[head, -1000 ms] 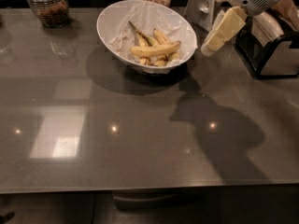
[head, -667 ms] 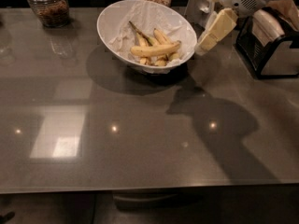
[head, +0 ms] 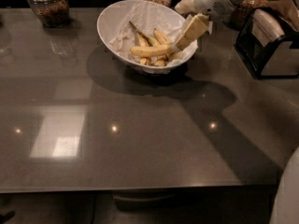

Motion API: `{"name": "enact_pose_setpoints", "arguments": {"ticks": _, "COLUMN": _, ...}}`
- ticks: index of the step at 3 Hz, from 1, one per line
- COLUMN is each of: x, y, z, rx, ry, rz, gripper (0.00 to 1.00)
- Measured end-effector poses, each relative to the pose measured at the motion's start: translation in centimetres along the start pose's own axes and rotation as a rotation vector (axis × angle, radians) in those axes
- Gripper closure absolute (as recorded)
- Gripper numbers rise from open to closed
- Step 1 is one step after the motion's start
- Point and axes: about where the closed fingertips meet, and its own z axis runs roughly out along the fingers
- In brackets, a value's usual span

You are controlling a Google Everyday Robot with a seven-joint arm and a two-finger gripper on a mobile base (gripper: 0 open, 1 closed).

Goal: Pick banana from white bowl

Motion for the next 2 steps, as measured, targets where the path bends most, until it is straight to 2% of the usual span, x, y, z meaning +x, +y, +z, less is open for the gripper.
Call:
{"name": "enact_pose_setpoints", "arguments": {"ticks": 1, "x": -0.1, "y": -0.2, "z": 2.5, "rx": -0.046, "ry": -0.009, "rz": -0.014, "gripper": 0.42}}
{"name": "enact_pose_setpoints", "arguments": {"ticks": 2, "x": 0.3, "y": -0.1, "z": 4.8, "rx": -0.091, "ry": -0.003, "rz": -0.016, "gripper": 0.46}}
